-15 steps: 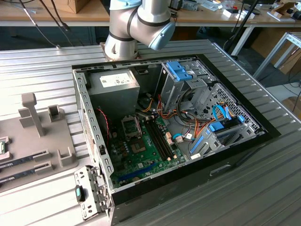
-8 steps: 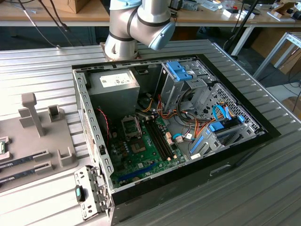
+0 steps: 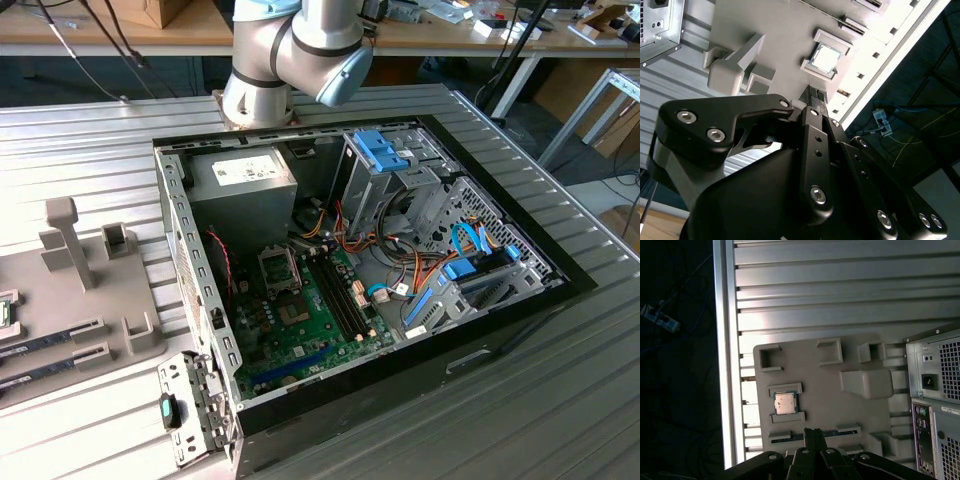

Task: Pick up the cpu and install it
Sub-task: 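Reach for the cpu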

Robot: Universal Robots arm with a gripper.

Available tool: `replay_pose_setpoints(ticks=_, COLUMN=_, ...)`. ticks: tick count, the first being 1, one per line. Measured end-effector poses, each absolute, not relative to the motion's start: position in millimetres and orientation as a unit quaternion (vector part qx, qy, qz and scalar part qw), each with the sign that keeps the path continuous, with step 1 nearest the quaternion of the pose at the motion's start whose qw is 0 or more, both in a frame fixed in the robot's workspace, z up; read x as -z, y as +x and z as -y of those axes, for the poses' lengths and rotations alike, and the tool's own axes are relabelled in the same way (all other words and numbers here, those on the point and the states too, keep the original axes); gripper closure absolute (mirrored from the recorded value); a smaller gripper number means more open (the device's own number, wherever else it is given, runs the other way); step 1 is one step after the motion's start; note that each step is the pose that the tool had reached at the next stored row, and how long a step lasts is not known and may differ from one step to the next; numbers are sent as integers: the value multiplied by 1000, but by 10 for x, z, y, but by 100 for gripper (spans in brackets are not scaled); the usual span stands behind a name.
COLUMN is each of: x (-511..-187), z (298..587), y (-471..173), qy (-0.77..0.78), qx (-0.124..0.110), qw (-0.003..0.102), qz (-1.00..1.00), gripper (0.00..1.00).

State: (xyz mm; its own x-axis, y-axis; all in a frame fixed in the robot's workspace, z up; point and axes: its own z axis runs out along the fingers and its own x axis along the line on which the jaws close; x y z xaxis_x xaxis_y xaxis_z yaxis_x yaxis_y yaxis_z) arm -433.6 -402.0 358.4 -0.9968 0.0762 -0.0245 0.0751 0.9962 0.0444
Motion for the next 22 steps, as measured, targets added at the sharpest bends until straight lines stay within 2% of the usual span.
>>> replay_pose_setpoints(ticks=22, x=-3505, z=4060, y=-4364, qy=38, qx=-22, qw=13, qz=-999, gripper=89)
